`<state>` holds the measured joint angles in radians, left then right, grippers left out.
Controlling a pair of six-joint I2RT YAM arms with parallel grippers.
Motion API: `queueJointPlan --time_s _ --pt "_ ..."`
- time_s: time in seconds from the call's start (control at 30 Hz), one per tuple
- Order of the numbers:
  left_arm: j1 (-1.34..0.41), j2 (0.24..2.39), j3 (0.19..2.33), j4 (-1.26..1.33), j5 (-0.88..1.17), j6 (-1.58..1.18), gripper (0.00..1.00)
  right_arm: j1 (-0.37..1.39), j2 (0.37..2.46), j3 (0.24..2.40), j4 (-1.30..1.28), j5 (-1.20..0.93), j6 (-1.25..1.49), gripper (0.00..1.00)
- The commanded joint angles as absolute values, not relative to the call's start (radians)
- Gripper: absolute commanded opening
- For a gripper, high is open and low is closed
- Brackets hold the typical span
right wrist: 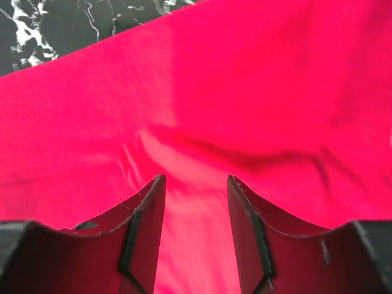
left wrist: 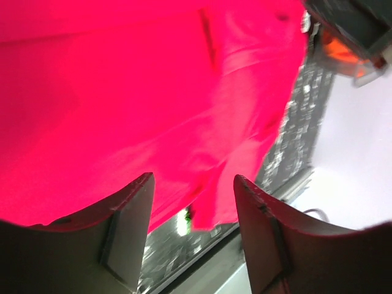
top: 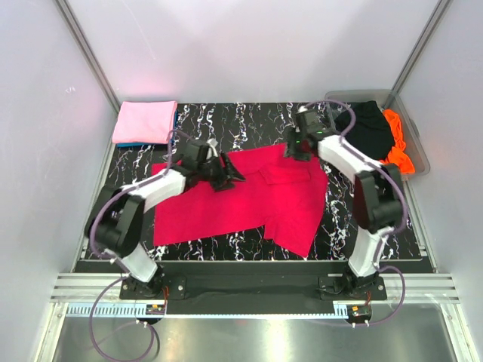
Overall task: Fold and stack the t-shirts
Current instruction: Fold the tshirt
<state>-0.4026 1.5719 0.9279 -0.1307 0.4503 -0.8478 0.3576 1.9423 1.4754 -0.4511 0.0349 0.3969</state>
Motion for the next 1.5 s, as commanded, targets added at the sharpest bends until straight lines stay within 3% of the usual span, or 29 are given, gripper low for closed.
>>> queueJointPlan --time_s 0.0,0.1,0.27,0.53,1.47 --pt "-0.474 1.672 1.029 0.066 0.451 -0.999 0.57 0.272 1.752 1.413 -0.491 -0.035 0.4 0.52" --pt "-0.511 1.767 1.103 0.098 0.427 -1.028 0.55 0.235 1.698 1.35 -0.494 -0.074 0.364 0.51" --pt "-0.534 1.913 1.196 0.109 0.407 -1.092 0.5 0.209 1.684 1.278 -0.503 -0.11 0.342 0.39" --pt "-0.574 2.034 1.298 0.055 0.379 -1.13 0.48 0.161 1.758 1.281 -0.502 -0.136 0.296 0.27" --pt "-0.588 2.138 1.387 0.003 0.36 -1.178 0.46 0.132 1.919 1.298 -0.503 -0.137 0.301 0.39"
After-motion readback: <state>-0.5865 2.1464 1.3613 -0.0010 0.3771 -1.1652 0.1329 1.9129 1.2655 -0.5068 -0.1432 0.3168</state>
